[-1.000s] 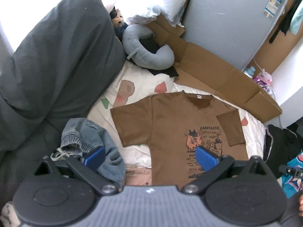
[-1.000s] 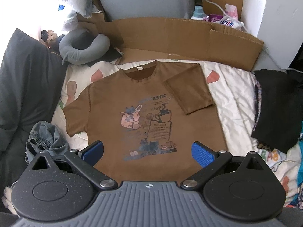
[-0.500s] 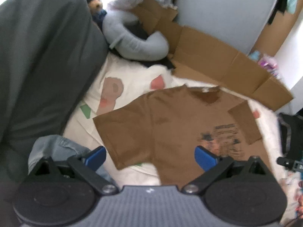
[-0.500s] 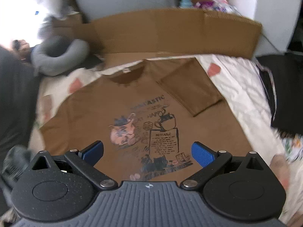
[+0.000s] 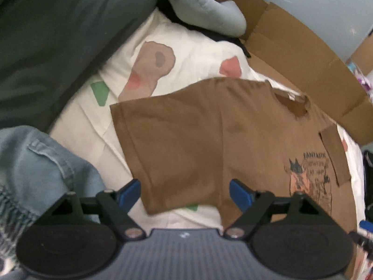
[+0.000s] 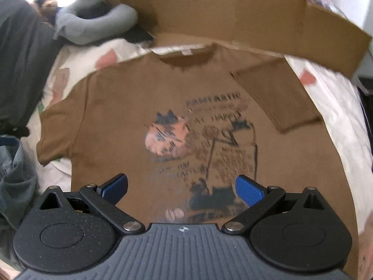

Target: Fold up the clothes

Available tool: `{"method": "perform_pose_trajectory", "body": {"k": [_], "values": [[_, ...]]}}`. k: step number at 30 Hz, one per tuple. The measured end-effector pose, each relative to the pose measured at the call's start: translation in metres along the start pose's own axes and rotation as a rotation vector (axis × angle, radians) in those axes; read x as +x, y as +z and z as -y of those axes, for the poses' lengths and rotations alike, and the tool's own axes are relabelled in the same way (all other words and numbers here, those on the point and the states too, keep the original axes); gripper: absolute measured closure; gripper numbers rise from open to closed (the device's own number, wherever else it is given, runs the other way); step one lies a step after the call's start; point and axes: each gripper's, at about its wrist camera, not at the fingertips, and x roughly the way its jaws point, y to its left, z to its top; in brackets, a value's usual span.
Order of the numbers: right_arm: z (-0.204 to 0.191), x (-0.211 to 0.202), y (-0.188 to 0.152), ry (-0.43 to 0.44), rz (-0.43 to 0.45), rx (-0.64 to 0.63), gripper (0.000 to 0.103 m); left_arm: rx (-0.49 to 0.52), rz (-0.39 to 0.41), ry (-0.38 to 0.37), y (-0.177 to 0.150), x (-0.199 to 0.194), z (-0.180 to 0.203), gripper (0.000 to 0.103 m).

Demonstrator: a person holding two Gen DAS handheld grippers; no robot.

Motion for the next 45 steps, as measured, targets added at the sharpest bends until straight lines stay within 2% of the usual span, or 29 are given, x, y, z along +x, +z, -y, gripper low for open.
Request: {"method": "perform_pose_trajectory", "body": {"k": [5, 8, 10, 13, 14, 19, 28, 33, 36, 40, 45], "values": [[-0.006, 0.015, -0.001, 0.051, 0.021, -0.053, 0.002, 0.012, 0.014, 0.009, -0.003, 0.005, -0.003, 0.023], [-0.011, 0.022, 0.001, 0.078, 0.032, -0.06, 0.002, -0.026, 0.016, 0.061, -0.004, 0.004, -0.008, 0.024], [-0.015, 0.027, 0.001, 0.1, 0.028, -0.051, 0.002, -0.035, -0.001, 0.09, -0.005, 0.006, -0.013, 0.036], [-0.022, 0.029, 0.001, 0.117, 0.027, -0.047, 0.002, -0.102, -0.028, 0.064, -0.005, 0.011, -0.025, 0.051], [-0.024, 0.029, 0.0, 0.126, 0.028, -0.051, 0.002, -0.106, -0.034, 0.063, -0.006, 0.014, -0.026, 0.053], [-0.033, 0.03, -0.004, 0.145, 0.011, -0.067, 0.002, -0.156, -0.079, 0.057, -0.015, 0.03, -0.033, 0.054], [-0.042, 0.036, -0.015, 0.162, -0.026, -0.064, 0.002, -0.132, -0.094, 0.117, -0.034, 0.05, -0.035, 0.066], [-0.047, 0.033, -0.019, 0.173, -0.03, -0.084, 0.002, -0.143, -0.093, 0.124, -0.042, 0.062, -0.036, 0.066], [-0.05, 0.031, -0.021, 0.174, -0.022, -0.113, 0.002, -0.171, -0.071, 0.104, -0.044, 0.06, -0.039, 0.066], [-0.05, 0.037, -0.022, 0.171, -0.046, -0.09, 0.002, -0.222, -0.04, 0.067, -0.047, 0.056, -0.047, 0.068], [-0.062, 0.044, -0.02, 0.187, -0.04, -0.117, 0.002, -0.291, -0.032, 0.021, -0.048, 0.055, -0.056, 0.068]]}}
